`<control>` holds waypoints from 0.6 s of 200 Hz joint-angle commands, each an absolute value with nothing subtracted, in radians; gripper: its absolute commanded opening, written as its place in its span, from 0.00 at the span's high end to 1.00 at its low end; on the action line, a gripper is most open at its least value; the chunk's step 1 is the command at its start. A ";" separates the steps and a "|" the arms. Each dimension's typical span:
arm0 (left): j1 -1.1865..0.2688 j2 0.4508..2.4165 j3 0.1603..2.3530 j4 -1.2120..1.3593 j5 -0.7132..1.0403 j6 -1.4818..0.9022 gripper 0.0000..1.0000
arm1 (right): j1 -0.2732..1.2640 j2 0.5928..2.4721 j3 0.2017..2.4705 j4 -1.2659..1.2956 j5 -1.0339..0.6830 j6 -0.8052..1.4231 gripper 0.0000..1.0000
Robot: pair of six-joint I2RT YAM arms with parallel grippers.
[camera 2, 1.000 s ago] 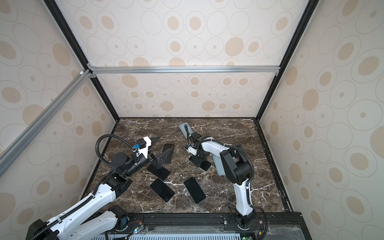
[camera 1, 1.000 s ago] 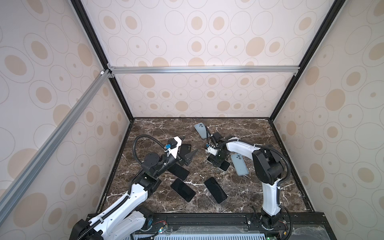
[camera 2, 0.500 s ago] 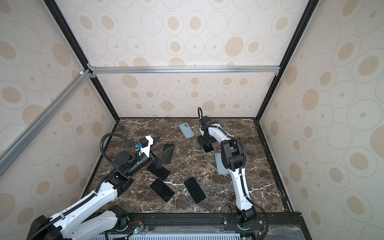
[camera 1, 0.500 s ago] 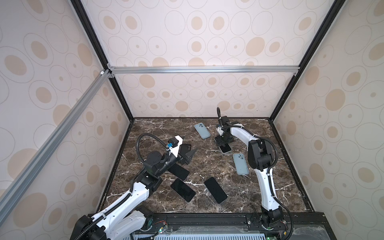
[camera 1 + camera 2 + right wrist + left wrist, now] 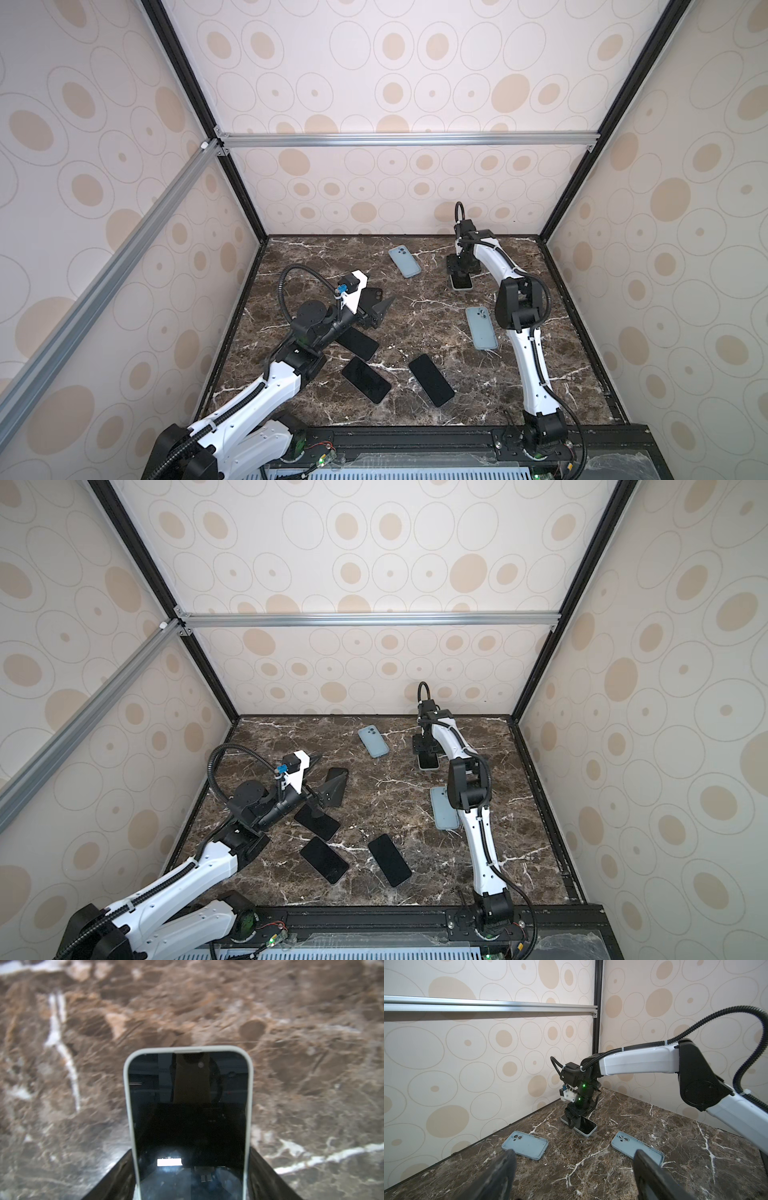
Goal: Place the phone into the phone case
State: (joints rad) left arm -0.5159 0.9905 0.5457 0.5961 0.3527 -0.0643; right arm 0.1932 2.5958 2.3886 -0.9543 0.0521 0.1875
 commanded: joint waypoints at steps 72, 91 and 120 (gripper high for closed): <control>-0.509 0.982 0.591 0.582 0.352 -0.077 0.13 | 0.173 2.588 2.444 -1.003 0.071 0.229 0.04; -0.509 0.974 0.594 0.575 0.350 -0.077 0.13 | 0.173 2.535 2.443 -1.011 0.068 0.226 0.04; -0.509 0.967 0.610 0.540 0.328 -0.088 0.13 | 0.184 2.419 2.425 -1.032 0.085 0.202 0.04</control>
State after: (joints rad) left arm -0.5159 0.9863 0.5507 0.5678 0.3466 -0.0685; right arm 0.1741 2.5683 2.4180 -0.9867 0.0578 0.2188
